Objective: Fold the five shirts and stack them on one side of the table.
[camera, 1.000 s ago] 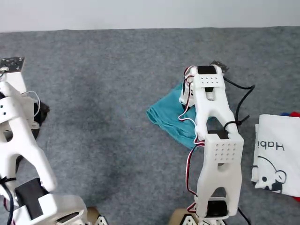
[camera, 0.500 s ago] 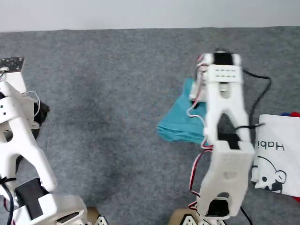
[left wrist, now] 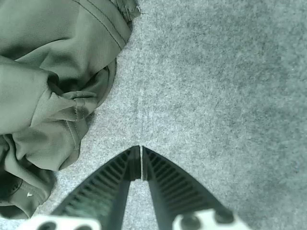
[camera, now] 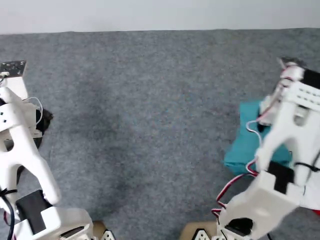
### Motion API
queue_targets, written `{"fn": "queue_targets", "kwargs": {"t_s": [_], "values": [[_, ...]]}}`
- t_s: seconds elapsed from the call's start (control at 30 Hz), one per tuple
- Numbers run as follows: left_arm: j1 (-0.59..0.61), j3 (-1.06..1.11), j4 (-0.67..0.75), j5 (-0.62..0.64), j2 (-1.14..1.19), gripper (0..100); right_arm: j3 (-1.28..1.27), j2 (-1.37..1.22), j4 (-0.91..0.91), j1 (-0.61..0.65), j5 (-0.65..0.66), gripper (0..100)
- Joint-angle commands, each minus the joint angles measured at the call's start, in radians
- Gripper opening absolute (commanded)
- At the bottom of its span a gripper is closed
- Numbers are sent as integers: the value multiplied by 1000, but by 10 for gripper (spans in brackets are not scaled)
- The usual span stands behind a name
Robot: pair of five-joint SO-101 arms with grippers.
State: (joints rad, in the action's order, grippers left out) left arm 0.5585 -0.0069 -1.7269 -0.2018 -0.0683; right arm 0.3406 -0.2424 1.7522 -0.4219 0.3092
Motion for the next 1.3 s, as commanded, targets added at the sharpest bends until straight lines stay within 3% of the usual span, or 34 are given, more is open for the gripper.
{"fn": "queue_targets", "kwargs": {"t_s": [0.0,0.3,0.5,0.97,1.03,1.17,1.27], "values": [[0,-5,-28,8,-46,13,3,119,42,-99,120,9],[0,-5,-28,8,-46,13,5,156,39,-286,299,9],[0,-5,-28,9,-46,13,2,147,-77,-401,362,9],[0,-5,-28,9,-46,13,5,-4,-180,-446,377,9],[0,-5,-28,9,-46,13,5,-18,-197,-443,379,48],[0,-4,-28,9,-46,13,28,-4,-200,-450,367,229],[0,-4,-28,9,-46,13,78,38,-197,-450,296,318]]}}
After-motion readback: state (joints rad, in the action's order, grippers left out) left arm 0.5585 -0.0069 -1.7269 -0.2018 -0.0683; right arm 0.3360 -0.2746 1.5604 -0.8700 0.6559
